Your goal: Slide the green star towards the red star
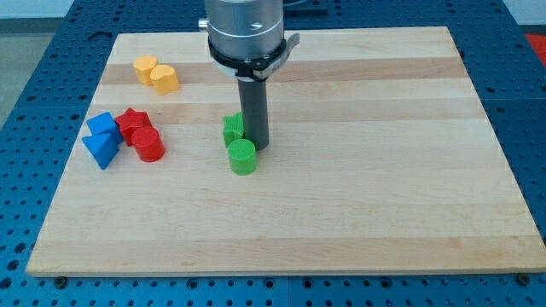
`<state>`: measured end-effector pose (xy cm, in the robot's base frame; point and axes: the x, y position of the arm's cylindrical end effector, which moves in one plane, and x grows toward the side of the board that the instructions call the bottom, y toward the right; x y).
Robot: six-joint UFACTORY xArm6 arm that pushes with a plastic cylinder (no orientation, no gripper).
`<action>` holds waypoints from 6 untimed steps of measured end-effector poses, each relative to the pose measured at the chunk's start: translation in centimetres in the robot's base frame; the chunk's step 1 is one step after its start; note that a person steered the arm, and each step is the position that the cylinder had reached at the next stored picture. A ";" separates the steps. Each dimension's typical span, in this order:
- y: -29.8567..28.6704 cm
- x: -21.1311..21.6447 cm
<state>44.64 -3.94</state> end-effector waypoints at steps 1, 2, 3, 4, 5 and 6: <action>3.5 0.0; 4.4 -0.5; 1.7 -0.9; -1.7 -1.2; -3.6 -1.8; -3.8 -1.9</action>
